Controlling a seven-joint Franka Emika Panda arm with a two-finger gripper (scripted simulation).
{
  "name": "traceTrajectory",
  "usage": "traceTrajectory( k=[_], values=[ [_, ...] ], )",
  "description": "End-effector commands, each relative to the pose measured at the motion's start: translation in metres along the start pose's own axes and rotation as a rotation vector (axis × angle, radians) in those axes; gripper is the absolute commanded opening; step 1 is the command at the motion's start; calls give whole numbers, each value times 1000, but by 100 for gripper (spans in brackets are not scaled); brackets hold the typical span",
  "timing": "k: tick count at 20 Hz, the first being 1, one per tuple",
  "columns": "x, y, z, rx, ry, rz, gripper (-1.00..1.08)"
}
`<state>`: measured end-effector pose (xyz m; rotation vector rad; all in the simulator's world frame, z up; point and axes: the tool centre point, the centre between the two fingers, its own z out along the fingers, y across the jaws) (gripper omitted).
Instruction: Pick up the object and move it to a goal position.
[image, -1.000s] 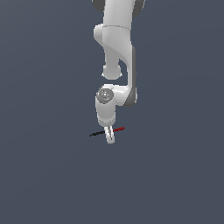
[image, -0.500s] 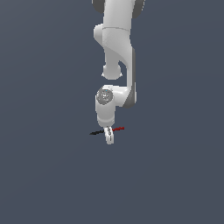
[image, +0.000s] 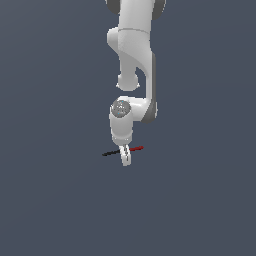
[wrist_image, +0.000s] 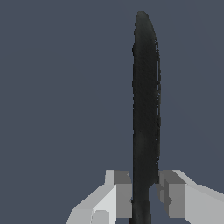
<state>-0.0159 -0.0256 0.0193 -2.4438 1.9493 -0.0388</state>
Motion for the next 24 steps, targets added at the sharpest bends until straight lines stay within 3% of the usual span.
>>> traceTrajectory(
  k=[1,6,15,24],
  values=[
    [-1,-12,-12,32,11,8,-100],
    [-4,-49,-54,135,47,37,-100],
    [-14,-120,-170,385,137,107,-100],
    [-28,-157,-281,603,220,168,-100]
  ],
)
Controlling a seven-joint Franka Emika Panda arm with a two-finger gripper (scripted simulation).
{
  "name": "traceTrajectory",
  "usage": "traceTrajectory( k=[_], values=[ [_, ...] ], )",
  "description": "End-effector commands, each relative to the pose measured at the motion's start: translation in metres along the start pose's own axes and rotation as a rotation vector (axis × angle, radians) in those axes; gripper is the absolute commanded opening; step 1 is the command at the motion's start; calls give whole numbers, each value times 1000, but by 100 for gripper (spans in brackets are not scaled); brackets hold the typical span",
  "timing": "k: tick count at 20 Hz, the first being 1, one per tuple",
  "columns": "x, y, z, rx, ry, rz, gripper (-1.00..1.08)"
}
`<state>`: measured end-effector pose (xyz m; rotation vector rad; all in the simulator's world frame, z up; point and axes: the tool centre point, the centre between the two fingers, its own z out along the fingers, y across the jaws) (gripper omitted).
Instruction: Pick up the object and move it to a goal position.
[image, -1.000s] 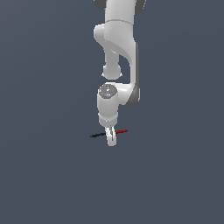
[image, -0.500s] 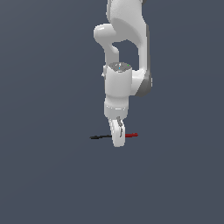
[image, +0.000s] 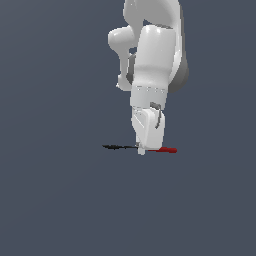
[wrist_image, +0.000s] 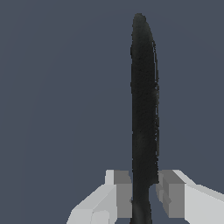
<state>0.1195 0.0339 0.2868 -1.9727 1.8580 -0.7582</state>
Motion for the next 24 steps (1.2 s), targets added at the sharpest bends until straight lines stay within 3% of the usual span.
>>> traceTrajectory(
  k=[1,13,24],
  values=[
    [-1,-20,-21,53,20,15,-100],
    [-6,-80,-98,232,96,63,-100],
    [-9,-101,-135,310,134,82,-100]
  ],
)
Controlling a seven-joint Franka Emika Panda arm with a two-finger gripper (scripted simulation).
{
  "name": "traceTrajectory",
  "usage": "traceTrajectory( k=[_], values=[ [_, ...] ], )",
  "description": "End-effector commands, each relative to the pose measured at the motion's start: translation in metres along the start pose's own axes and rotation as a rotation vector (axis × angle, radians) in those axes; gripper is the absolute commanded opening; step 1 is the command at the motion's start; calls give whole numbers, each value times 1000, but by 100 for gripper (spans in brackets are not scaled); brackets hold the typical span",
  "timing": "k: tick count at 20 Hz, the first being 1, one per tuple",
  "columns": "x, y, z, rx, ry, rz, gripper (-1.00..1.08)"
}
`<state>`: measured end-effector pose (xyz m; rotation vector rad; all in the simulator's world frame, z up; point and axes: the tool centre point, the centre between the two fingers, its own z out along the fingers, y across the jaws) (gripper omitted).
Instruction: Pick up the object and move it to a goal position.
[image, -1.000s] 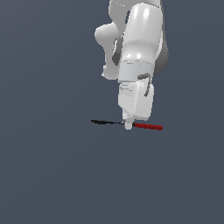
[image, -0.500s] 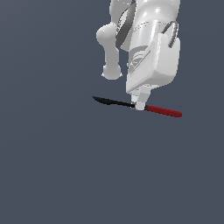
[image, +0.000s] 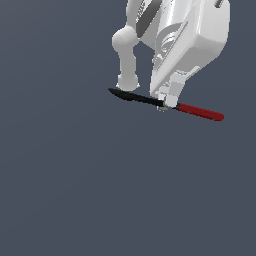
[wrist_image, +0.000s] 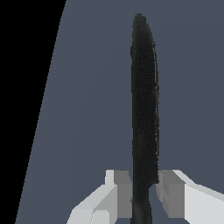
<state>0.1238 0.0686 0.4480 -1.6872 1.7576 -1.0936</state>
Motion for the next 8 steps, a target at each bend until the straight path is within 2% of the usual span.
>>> traceTrajectory(
  k=[1,8],
  values=[
    [0,-4,-4,11,6,3,-100],
    [0,-8,-8,20,11,4,-100]
  ],
)
